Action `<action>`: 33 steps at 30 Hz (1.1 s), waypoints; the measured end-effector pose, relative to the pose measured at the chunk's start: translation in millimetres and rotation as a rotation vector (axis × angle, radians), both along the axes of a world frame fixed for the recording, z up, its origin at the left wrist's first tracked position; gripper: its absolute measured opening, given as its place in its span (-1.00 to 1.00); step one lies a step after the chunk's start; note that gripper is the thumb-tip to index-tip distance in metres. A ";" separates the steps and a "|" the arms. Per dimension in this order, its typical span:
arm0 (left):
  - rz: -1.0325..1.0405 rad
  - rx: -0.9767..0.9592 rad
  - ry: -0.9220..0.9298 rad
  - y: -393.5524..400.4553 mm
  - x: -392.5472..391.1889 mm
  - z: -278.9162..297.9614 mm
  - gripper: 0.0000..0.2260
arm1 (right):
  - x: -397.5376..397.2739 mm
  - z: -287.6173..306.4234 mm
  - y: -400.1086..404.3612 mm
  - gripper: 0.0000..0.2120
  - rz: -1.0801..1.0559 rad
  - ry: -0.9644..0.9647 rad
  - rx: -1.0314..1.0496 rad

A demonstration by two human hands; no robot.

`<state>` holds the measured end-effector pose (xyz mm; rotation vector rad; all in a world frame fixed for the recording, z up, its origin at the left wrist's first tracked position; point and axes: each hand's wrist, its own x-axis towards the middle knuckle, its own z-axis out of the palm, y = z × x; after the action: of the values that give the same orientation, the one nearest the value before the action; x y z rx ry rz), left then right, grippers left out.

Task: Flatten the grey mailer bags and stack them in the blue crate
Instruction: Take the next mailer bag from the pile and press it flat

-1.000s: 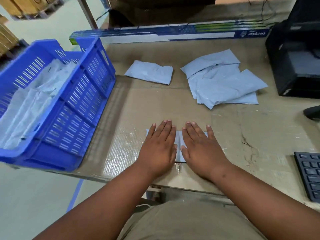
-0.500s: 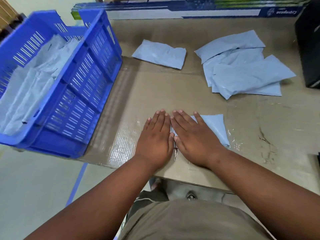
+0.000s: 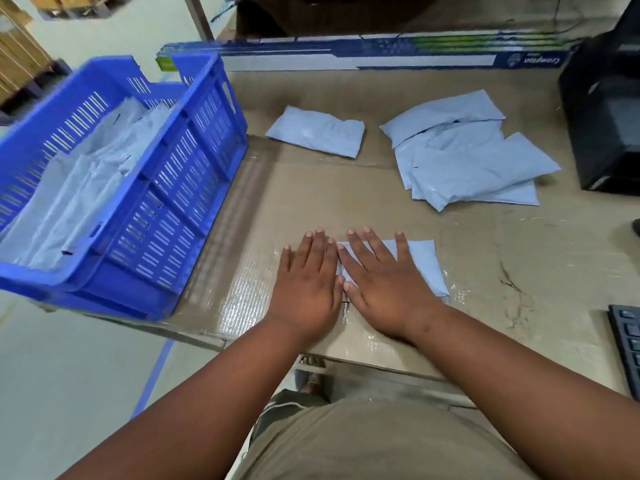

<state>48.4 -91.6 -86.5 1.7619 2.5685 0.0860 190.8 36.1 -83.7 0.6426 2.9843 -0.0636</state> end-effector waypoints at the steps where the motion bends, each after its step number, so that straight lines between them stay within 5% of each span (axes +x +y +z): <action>1: -0.004 -0.004 0.019 -3.1 1.8 4.1 -0.39 | 5.3 3.5 -0.9 -0.35 -0.011 0.002 0.016; 28: -0.093 -0.168 0.054 -20.1 21.9 7.2 -0.27 | 52.3 3.8 -2.1 -0.12 -0.034 -0.018 -0.163; 33: -0.202 -0.056 0.064 3.3 37.8 17.4 -0.30 | 70.5 4.1 9.7 -0.17 -0.090 0.026 -0.086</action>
<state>86.2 -88.3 -69.1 2.0220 2.3902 -0.0467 261.3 45.7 -79.6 0.7713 2.9570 -0.2064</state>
